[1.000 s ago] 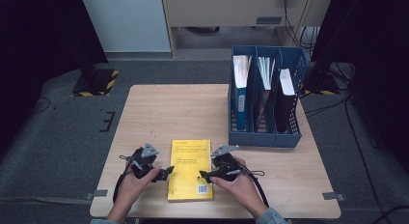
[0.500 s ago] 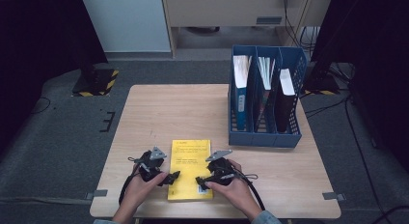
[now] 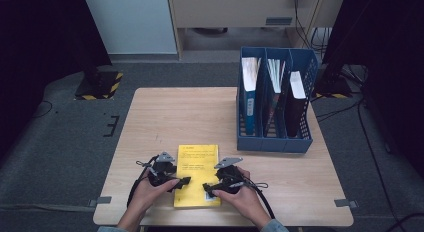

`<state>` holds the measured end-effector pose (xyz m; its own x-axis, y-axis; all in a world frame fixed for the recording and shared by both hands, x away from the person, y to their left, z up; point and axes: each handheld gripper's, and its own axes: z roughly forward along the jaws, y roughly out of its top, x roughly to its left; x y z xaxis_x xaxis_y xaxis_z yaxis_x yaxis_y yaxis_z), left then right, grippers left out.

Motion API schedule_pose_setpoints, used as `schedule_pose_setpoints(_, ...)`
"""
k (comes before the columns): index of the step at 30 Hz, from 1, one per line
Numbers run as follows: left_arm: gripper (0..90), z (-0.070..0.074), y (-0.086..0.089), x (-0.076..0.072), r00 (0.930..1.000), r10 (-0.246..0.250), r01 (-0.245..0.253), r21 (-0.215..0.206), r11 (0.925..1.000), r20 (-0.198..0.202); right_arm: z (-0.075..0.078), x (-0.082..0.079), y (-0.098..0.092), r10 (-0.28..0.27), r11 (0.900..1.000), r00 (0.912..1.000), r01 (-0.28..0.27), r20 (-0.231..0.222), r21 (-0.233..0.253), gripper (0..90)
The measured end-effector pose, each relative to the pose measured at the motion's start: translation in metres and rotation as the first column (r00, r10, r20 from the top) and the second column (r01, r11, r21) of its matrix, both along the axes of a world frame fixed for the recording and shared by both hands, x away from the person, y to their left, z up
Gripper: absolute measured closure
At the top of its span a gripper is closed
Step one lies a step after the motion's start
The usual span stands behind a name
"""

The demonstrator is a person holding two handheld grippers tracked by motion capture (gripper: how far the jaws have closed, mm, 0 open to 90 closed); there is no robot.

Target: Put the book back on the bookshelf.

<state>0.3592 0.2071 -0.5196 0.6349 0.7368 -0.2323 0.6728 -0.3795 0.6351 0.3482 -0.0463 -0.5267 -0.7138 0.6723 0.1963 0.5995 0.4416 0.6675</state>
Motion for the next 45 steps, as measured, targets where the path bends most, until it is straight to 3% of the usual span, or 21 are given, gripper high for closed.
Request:
schedule_pose_setpoints(7, 29.1, 0.006, 0.004, 0.001, 0.9998, 0.019, -0.019, -0.017, 0.9997, -0.009, 0.0, 0.0, 0.001, -0.007, 1.0, 1.0, 0.007, -0.003, -0.003, 13.7)
schedule_pose_setpoints(10, 33.4, 0.012, 0.008, 0.0, 0.9998, 0.019, -0.019, -0.06, 0.998, -0.001, 0.0, 0.0, 0.001, -0.008, 1.0, 1.0, 0.008, -0.004, -0.004, 13.7)
schedule_pose_setpoints(13, 39.3, 0.017, 0.011, -0.003, 0.9998, -0.014, 0.012, -0.097, 0.9953, -0.017, 0.0, -0.001, 0.001, -0.008, 1.0, 1.0, 0.008, -0.004, -0.004, 13.7)
schedule_pose_setpoints(15, 42.2, 0.016, 0.009, -0.005, 0.9976, -0.06, 0.057, -0.088, 0.9945, -0.034, 0.0, 0.0, 0.001, -0.006, 1.0, 1.0, 0.006, -0.003, -0.003, 13.7)
schedule_pose_setpoints(18, 41.6, 0.014, 0.003, -0.008, 0.9944, -0.099, 0.098, -0.033, 0.9947, -0.037, 0.0, -0.001, 0.001, -0.009, 1.0, 1.0, 0.009, -0.002, 0.0, 13.7)
schedule_pose_setpoints(22, 43.2, 0.016, 0.001, 0.004, 0.9969, -0.07, 0.067, -0.078, 0.9947, -0.037, 0.0, -0.001, 0.001, -0.01, 1.0, 0.9999, 0.01, -0.005, 0.001, 13.7)
schedule_pose_setpoints(26, 44.2, 0.016, -0.002, 0.014, 0.9928, -0.106, 0.104, -0.05, 0.9934, -0.055, 0.0, 0.0, 0.001, -0.005, 1.0, 1.0, 0.005, -0.004, -0.003, 13.7)
schedule_pose_setpoints(33, 47.4, 0.017, -0.002, 0.024, 0.9871, -0.139, 0.135, -0.053, 0.9894, -0.079, 0.001, 0.0, 0.001, 0.002, 1.0, 1.0, -0.002, -0.006, -0.008, 13.6)
schedule_pose_setpoints(42, 49.3, 0.021, -0.01, 0.031, 0.9764, -0.186, 0.184, -0.023, 0.9826, -0.11, 0.001, 0.001, 0.0, 0.012, 1.0, 0.9999, -0.013, -0.005, -0.007, 13.5)
schedule_pose_setpoints(45, 51.2, 0.024, -0.012, 0.032, 0.9758, -0.189, 0.189, -0.011, 0.9819, -0.11, 0.0, 0.0, -0.001, 0.011, 1.0, 0.9999, -0.011, -0.006, -0.003, 13.5)
